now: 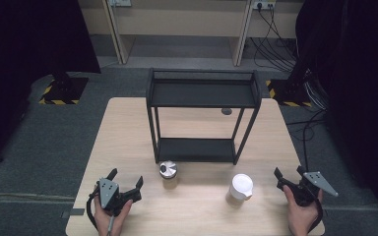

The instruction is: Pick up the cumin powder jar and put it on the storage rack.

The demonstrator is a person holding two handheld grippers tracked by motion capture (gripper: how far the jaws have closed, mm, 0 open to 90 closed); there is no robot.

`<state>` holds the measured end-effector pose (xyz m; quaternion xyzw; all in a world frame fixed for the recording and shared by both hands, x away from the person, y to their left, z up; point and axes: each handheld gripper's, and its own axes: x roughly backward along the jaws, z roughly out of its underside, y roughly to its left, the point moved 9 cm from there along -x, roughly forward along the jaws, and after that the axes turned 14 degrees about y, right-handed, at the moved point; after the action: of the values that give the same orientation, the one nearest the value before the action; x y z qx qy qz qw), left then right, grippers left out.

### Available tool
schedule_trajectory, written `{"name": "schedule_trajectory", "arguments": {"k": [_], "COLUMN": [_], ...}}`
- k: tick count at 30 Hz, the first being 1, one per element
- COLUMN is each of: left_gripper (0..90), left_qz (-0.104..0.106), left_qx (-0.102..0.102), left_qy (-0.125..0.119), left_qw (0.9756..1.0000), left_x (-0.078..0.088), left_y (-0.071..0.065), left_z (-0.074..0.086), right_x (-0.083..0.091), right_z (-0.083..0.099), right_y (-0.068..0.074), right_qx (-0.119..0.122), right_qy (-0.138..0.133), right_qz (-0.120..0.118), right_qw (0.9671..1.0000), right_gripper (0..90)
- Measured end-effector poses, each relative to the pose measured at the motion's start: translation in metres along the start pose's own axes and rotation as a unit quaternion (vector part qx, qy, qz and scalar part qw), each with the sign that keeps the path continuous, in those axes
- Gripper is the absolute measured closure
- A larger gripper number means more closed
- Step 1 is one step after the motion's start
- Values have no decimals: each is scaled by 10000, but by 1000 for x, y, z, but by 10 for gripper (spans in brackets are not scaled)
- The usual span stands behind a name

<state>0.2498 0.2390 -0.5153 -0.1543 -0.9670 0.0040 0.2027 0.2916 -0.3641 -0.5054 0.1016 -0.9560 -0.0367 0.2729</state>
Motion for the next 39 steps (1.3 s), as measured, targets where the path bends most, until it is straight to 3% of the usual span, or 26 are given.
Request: {"name": "schedule_trajectory", "arguments": {"k": [2, 6, 11, 18, 24, 39], "left_gripper": [17, 7, 0, 0, 0, 1], "left_qz": [60, 547, 844, 1071, 1152, 1141], "left_qx": [14, 60, -145, -283, -399, -803], "left_qy": [-29, -214, -360, -426, -463, -206], "left_qw": [10000, 9983, 9957, 9929, 9915, 9900], "left_x": [0, 3, 3, 1, -3, -31], "left_y": [-2, -12, -25, -41, -53, -79], "left_z": [-1, -7, -18, -28, -35, -44], "right_x": [0, 0, 0, 0, 1, 0], "right_z": [0, 0, 1, 0, 1, 0], "right_y": [0, 0, 0, 0, 0, 1], "right_qx": [16, -20, 0, -12, -10, 23], "right_qy": [5, -8, -17, -11, -24, 3], "right_qz": [8, -6, 16, 9, 9, 2], "right_qw": [10000, 10000, 10000, 10000, 10000, 10000], "right_gripper": [63, 63, 63, 63, 64, 63]}}
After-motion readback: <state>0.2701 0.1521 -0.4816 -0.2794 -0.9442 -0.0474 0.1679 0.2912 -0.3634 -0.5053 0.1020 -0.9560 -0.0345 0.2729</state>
